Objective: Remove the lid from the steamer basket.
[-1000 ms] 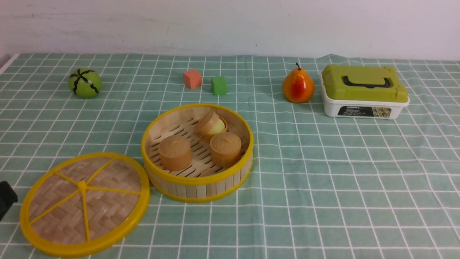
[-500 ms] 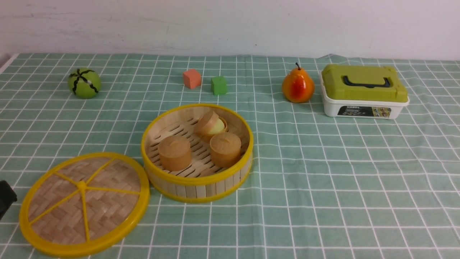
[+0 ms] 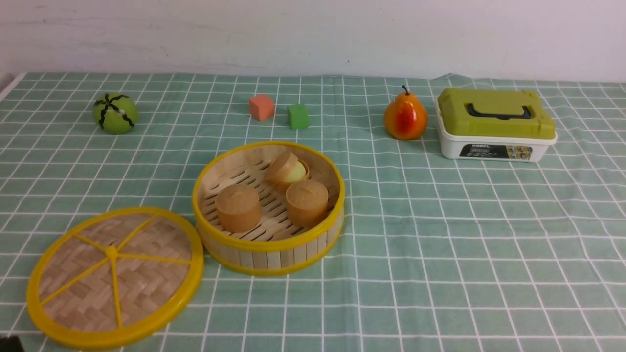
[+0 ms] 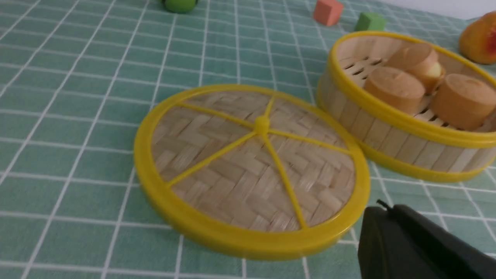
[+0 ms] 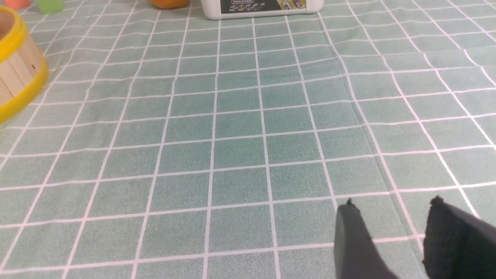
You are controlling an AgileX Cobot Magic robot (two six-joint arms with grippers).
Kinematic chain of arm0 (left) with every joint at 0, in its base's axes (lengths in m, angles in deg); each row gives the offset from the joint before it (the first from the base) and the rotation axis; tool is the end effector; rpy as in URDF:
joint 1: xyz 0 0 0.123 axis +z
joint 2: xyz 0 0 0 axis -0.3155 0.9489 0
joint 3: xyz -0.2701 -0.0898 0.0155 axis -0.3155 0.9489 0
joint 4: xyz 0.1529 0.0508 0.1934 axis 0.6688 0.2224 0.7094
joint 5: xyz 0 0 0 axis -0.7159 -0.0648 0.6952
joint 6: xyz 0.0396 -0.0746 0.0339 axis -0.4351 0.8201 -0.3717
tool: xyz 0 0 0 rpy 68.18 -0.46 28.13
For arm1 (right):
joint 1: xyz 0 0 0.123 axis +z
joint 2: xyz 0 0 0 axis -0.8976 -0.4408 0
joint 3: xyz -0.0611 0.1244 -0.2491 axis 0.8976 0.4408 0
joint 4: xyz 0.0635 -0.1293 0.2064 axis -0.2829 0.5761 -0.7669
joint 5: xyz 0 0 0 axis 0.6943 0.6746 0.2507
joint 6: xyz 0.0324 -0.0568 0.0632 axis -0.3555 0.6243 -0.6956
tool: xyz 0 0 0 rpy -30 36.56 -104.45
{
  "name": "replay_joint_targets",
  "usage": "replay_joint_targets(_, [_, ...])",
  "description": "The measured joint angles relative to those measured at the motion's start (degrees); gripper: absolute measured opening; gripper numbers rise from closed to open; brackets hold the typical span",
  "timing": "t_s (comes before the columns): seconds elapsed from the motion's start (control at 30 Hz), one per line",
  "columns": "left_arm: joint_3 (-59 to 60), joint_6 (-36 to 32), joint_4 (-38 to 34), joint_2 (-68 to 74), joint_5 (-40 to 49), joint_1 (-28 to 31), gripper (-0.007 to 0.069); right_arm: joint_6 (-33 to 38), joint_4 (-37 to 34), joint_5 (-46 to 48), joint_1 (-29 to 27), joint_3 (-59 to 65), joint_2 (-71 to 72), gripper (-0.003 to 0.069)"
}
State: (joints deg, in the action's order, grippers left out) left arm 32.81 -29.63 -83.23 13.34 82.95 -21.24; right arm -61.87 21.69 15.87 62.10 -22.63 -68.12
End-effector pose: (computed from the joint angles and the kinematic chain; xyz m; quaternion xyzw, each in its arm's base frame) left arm 0.0651 -0.0043 0.1968 -0.0738 0.7939 -0.0931 0.5963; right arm 0.0520 -0.0008 0.1730 0.0707 0.8046 0.0390 0.5884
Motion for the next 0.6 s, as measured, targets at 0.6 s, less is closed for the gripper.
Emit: replay_joint_targets(0.6, [4.4,11.4,5.8,-9.3,7.0,0.0,-0.0009,0.0,0.0,0.0,0.0,0.0,0.0,0.0241])
